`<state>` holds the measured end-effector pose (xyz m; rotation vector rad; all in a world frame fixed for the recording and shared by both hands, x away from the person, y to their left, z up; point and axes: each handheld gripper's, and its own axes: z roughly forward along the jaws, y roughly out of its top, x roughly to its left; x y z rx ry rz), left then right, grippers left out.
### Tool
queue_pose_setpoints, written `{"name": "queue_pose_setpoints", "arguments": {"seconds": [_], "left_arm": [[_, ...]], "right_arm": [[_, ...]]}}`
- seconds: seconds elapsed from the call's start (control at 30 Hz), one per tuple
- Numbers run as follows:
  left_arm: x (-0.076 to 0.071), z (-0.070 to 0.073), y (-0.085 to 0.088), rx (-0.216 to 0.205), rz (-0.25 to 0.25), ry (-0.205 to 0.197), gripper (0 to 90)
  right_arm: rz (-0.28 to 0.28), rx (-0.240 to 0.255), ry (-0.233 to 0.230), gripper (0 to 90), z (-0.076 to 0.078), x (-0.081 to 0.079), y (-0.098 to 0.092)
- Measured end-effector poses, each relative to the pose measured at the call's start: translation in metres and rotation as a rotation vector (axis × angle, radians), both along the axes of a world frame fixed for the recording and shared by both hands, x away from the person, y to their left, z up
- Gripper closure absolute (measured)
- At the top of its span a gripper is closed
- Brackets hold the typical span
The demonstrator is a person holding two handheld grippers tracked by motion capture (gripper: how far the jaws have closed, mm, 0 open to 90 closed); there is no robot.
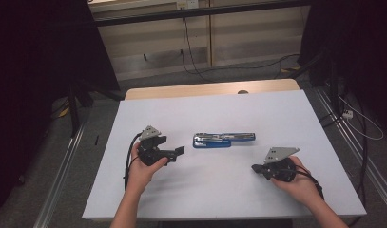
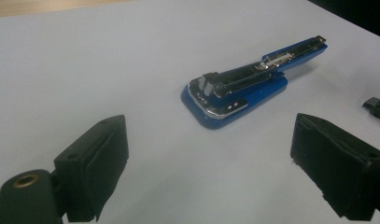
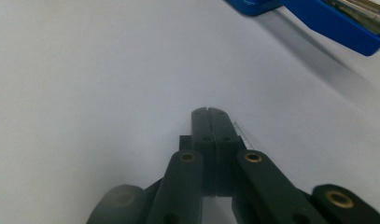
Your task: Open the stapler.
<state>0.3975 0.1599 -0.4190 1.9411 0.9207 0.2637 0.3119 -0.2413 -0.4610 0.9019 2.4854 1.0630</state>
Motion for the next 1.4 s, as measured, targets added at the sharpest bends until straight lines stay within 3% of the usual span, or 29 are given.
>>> {"name": "queue_pose_setpoints", "arguments": {"seconds": [0.2, 0.27, 0.33, 0.4, 0.53, 0.63, 0.93, 1.4], "left_arm": [[0.000, 0.000, 0.000, 0.009, -0.004, 0.003, 11.5], [0.000, 0.000, 0.001, 0.006, -0.005, 0.001, 11.5], [0.000, 0.000, 0.001, 0.005, -0.005, 0.000, 11.4], [0.000, -0.001, 0.001, 0.005, -0.008, 0.004, 11.4], [0.000, -0.001, 0.000, 0.006, -0.008, 0.007, 11.4], [0.000, 0.000, 0.000, 0.006, -0.008, 0.005, 11.5], [0.000, 0.000, 0.001, 0.005, -0.007, 0.002, 11.4], [0.001, 0.000, 0.002, 0.010, -0.008, 0.002, 11.4]], "right_arm": [[-0.011, 0.022, 0.007, 90.0, -0.001, 0.003, -0.001], [-0.011, 0.051, 0.008, 90.0, 0.003, 0.002, -0.005], [-0.029, 0.077, -0.009, 84.2, 0.008, 0.002, -0.012], [-0.051, 0.063, -0.028, 77.1, 0.011, 0.001, -0.018], [-0.073, 0.063, -0.031, 62.2, 0.009, 0.002, -0.026], [-0.077, 0.063, -0.021, 57.7, 0.007, 0.002, -0.025], [-0.041, 0.010, -0.002, 62.2, 0.000, 0.003, -0.018], [-0.025, 0.030, 0.018, 71.4, -0.001, 0.004, -0.018]]}}
